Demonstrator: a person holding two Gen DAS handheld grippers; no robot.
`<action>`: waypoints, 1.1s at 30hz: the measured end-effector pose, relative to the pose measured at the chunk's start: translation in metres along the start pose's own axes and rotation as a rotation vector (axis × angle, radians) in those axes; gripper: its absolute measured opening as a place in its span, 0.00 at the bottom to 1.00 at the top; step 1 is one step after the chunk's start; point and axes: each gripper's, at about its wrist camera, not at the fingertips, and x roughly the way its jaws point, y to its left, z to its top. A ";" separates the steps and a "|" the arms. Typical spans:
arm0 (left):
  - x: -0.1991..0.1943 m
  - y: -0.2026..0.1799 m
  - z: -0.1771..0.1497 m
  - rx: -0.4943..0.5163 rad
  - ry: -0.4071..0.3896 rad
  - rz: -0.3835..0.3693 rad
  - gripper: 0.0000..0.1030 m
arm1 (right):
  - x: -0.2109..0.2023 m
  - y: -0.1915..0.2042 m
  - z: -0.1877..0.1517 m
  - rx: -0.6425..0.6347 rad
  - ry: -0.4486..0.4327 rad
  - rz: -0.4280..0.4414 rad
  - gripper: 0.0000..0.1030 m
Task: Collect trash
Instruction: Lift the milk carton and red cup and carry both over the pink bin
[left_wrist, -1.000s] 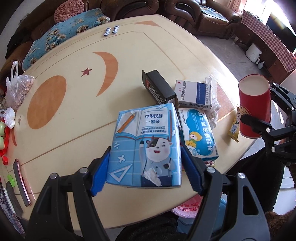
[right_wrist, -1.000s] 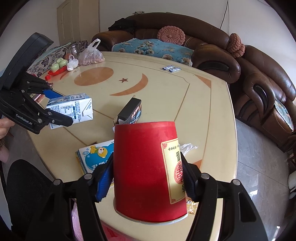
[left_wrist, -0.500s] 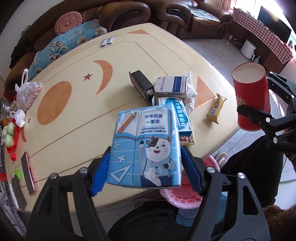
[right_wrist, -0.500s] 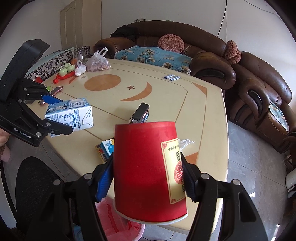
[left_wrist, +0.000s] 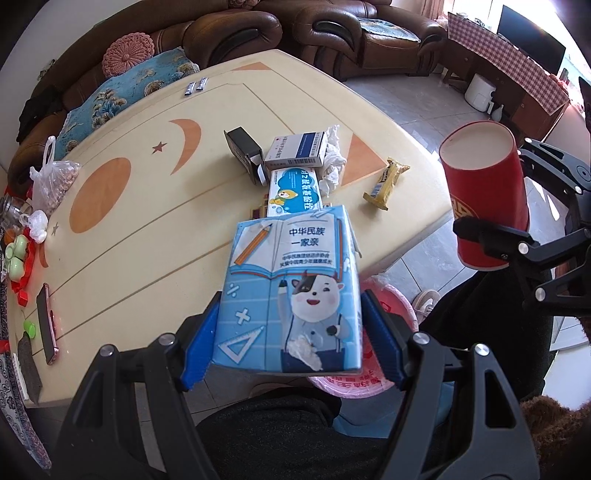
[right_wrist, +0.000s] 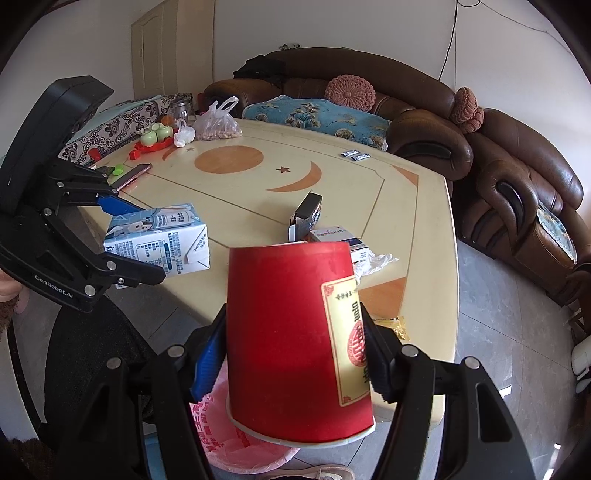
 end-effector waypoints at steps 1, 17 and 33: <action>-0.001 -0.002 -0.003 0.001 -0.003 0.003 0.69 | -0.002 0.002 -0.004 0.001 0.003 0.000 0.61; 0.018 -0.038 -0.057 0.020 0.024 -0.039 0.69 | -0.006 0.020 -0.053 0.062 0.059 0.036 0.61; 0.074 -0.067 -0.090 0.011 0.117 -0.162 0.69 | 0.026 0.028 -0.096 0.098 0.138 0.021 0.61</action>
